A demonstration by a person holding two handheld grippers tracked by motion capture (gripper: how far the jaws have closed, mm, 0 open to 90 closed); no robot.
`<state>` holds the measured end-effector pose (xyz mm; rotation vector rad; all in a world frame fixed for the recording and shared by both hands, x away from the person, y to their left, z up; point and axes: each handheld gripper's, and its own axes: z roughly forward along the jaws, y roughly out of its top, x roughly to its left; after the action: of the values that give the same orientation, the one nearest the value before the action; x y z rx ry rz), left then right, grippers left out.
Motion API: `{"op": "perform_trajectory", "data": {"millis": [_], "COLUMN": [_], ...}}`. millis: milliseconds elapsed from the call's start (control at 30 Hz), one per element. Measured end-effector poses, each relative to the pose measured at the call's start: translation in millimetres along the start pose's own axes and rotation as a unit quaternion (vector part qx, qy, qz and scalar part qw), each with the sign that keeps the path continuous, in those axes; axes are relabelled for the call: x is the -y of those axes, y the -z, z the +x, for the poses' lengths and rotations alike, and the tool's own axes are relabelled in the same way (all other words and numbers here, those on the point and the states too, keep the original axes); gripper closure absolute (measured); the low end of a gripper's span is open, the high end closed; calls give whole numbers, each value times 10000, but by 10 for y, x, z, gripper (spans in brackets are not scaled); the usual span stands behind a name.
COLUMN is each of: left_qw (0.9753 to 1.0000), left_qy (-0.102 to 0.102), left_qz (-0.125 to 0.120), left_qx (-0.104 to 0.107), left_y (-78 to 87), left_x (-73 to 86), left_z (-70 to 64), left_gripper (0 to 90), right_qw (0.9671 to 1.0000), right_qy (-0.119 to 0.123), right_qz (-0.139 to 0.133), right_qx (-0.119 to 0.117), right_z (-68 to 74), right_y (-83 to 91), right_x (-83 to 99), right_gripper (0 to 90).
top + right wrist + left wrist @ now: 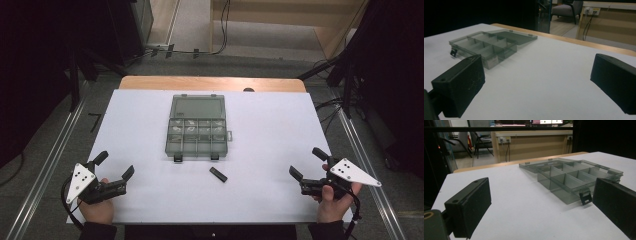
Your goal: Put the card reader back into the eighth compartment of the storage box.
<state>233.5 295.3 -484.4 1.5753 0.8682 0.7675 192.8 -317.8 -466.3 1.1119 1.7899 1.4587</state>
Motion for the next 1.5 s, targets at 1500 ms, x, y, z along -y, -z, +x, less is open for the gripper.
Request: {"op": "perform_trajectory", "data": {"millis": [1500], "left_qw": [10000], "left_qy": [3], "left_qz": [-5], "left_qx": [3], "left_y": [2], "left_x": [0], "left_z": [4], "left_gripper": [23], "right_qw": [9926], "right_qy": [504], "right_qz": [576], "right_qx": [-940], "right_z": [484], "right_y": [-630], "right_x": [-479], "right_gripper": [0]}}
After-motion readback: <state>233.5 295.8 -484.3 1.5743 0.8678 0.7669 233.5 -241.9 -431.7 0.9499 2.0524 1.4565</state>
